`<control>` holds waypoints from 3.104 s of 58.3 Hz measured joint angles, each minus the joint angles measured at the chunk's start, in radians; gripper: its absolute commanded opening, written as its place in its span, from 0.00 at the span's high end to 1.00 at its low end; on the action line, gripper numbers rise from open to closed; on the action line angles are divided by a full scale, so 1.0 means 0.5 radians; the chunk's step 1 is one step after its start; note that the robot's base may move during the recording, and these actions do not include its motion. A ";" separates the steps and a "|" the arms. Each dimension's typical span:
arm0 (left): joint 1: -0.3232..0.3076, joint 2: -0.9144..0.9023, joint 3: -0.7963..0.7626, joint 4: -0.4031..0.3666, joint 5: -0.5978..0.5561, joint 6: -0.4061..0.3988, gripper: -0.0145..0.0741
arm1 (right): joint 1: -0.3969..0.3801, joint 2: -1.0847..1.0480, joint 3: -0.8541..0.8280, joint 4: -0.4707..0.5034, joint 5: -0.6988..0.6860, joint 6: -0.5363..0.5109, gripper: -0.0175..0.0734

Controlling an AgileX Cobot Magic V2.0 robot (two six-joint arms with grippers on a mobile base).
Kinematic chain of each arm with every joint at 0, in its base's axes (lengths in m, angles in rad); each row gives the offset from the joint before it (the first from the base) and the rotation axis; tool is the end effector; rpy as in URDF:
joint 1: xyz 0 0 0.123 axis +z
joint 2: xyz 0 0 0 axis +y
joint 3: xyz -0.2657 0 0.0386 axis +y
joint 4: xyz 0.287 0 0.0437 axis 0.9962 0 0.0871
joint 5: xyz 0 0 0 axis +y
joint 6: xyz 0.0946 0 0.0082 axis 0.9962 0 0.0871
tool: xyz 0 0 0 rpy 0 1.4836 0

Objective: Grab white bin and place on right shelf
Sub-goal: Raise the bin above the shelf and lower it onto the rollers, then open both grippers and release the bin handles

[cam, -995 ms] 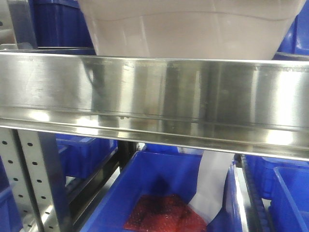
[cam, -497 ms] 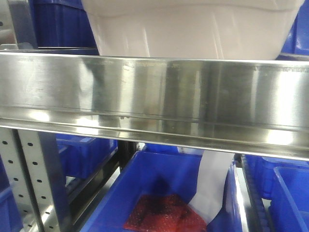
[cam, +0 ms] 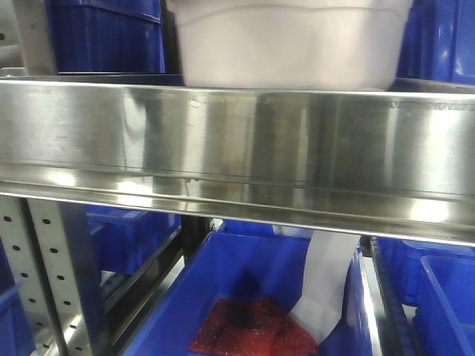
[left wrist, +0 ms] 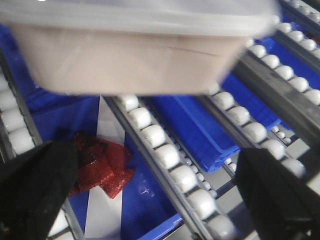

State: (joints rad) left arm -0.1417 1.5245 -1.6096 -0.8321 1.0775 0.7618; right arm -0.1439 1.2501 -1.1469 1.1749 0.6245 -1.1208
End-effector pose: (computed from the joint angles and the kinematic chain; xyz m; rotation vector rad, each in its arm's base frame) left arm 0.3500 -0.1124 0.4103 0.8054 2.0330 -0.7284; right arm 0.3235 0.0049 0.3786 -0.2852 1.8082 0.4086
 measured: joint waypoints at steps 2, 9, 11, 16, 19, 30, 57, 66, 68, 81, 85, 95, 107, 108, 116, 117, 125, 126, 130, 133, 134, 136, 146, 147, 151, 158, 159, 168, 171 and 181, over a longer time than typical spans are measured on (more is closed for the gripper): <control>0.000 -0.025 -0.001 0.000 0.024 0.000 0.34 | 0.000 -0.039 0.000 0.000 0.000 0.000 0.28; 0.000 -0.117 -0.001 -0.030 0.120 0.000 0.47 | 0.000 -0.189 0.000 0.000 0.017 0.000 0.52; 0.000 -0.135 -0.001 -0.035 0.147 0.000 0.54 | 0.000 -0.239 0.000 0.000 0.038 0.000 0.61; 0.000 -0.174 -0.002 -0.044 0.219 0.000 0.72 | 0.000 -0.343 0.000 0.000 0.088 0.032 0.75; 0.000 -0.188 -0.002 -0.044 0.253 0.000 0.84 | 0.000 -0.400 0.000 -0.003 0.113 0.065 0.73; 0.000 -0.237 -0.002 0.024 0.303 -0.082 0.97 | 0.004 -0.629 0.046 -0.091 0.132 0.171 0.73; 0.000 -0.780 0.494 0.998 -0.045 -0.772 0.97 | 0.004 -1.450 0.706 -1.363 0.064 1.311 0.73; 0.000 -1.198 1.022 1.041 -0.463 -0.779 0.97 | 0.004 -1.713 0.897 -1.548 0.050 1.567 0.73; 0.000 -1.289 1.145 1.046 -0.563 -0.779 0.97 | 0.004 -1.772 0.937 -1.557 0.039 1.590 0.73; 0.000 -1.939 1.944 1.050 -1.238 -0.784 0.97 | 0.004 -2.218 1.201 -1.575 -0.075 1.626 0.73; 0.000 -2.111 2.112 1.031 -1.387 -0.784 0.97 | 0.004 -2.335 1.254 -1.575 -0.100 1.626 0.73; 0.000 -2.484 2.396 0.982 -1.678 -0.788 0.97 | 0.004 -2.531 1.310 -1.575 -0.157 1.626 0.73; 0.000 -2.629 2.464 0.955 -1.731 -0.788 0.97 | 0.004 -2.531 1.312 -1.575 -0.190 1.629 0.73; 0.000 -2.629 2.464 0.948 -1.735 -0.788 0.97 | 0.004 -2.531 1.312 -1.575 -0.189 1.629 0.73; 0.000 -2.629 2.464 0.924 -1.744 -0.788 0.97 | 0.004 -2.531 1.312 -1.575 -0.194 1.631 0.73; 0.000 -2.629 2.464 0.924 -1.744 -0.788 0.97 | 0.004 -2.531 1.312 -1.575 -0.194 1.631 0.73; 0.000 -2.629 2.464 0.921 -1.744 -0.788 0.97 | 0.004 -2.531 1.312 -1.575 -0.196 1.634 0.73; 0.000 -2.629 2.464 0.920 -1.744 -0.788 0.97 | 0.004 -2.531 1.312 -1.575 -0.196 1.634 0.73; 0.000 -2.629 2.464 0.920 -1.747 -0.788 0.97 | 0.004 -2.531 1.312 -1.575 -0.196 1.634 0.73; 0.000 -2.629 2.464 0.917 -1.747 -0.788 0.97 | 0.004 -2.531 1.312 -1.575 -0.196 1.634 0.73; 0.000 -2.629 2.464 0.917 -1.747 -0.788 0.97 | 0.004 -2.531 1.312 -1.575 -0.196 1.634 0.73; 0.000 -2.629 2.464 0.917 -1.747 -0.788 0.97 | 0.004 -2.531 1.312 -1.575 -0.196 1.634 0.73; 0.000 -2.633 2.483 1.077 -1.747 -0.788 0.97 | 0.004 -2.531 1.312 -1.575 -0.199 1.634 0.73; 0.000 -2.632 2.489 1.135 -1.747 -0.797 0.97 | 0.004 -2.531 1.312 -1.575 -0.199 1.634 0.73; 0.000 -2.651 2.520 1.300 -1.747 -0.920 0.97 | 0.004 -2.531 1.312 -1.575 -0.199 1.634 0.73; 0.044 -2.727 2.643 1.409 -1.747 -1.105 0.97 | 0.004 -2.531 1.315 -1.575 -0.199 1.634 0.73; 0.060 -2.743 2.671 1.415 -1.747 -1.114 0.97 | 0.004 -2.531 1.315 -1.575 -0.199 1.634 0.73; 0.194 -2.882 2.928 1.424 -1.790 -1.150 0.97 | 0.004 -2.531 1.315 -1.575 -0.199 1.634 0.73; 0.212 -2.930 3.038 1.424 -1.853 -1.155 0.97 | 0.004 -2.531 1.315 -1.575 -0.199 1.634 0.73; 0.222 -3.052 3.272 1.424 -2.047 -1.155 0.97 | 0.004 -2.531 1.315 -1.575 -0.199 1.634 0.73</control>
State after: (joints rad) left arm -0.0305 -0.0015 0.0265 -0.1199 0.0542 0.1845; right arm -0.1417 -0.0154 -0.4894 0.3874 0.5251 -0.3039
